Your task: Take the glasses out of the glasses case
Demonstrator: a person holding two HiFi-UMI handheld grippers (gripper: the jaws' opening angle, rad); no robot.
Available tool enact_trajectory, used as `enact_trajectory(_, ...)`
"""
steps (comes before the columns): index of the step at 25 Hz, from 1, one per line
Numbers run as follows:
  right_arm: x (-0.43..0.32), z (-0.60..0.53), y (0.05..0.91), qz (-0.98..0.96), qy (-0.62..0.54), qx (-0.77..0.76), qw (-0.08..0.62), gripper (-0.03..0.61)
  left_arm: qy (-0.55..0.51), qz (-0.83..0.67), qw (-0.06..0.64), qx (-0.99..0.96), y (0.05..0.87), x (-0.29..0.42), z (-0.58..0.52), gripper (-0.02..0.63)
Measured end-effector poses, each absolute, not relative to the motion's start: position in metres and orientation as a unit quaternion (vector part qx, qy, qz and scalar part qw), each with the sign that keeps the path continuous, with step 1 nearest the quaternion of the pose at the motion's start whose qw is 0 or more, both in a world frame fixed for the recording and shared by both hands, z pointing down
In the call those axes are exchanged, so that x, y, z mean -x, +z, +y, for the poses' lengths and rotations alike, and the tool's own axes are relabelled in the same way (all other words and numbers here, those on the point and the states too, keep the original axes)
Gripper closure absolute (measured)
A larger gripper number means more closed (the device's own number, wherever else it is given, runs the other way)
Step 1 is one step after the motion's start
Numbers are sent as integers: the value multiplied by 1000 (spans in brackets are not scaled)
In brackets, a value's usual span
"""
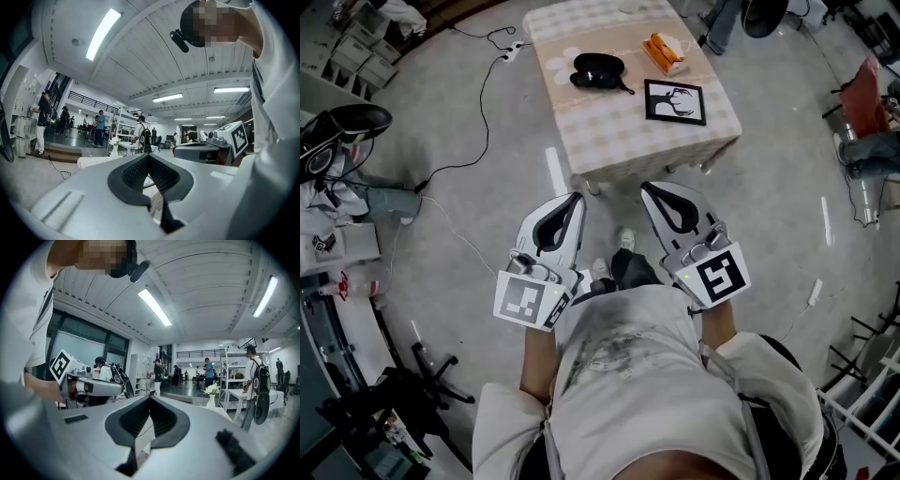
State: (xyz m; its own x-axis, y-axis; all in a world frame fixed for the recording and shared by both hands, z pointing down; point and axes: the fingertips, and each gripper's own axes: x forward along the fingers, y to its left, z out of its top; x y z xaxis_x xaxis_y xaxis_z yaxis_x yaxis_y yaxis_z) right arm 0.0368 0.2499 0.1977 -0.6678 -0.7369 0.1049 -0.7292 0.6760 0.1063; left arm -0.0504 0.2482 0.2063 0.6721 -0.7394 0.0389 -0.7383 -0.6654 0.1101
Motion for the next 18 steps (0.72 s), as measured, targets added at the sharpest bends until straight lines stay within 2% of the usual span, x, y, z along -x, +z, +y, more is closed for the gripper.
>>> enact_trajectory(18,-71,184,199,-929,-21,-366,53,561,8,-441,47,-896,202,16,187,607)
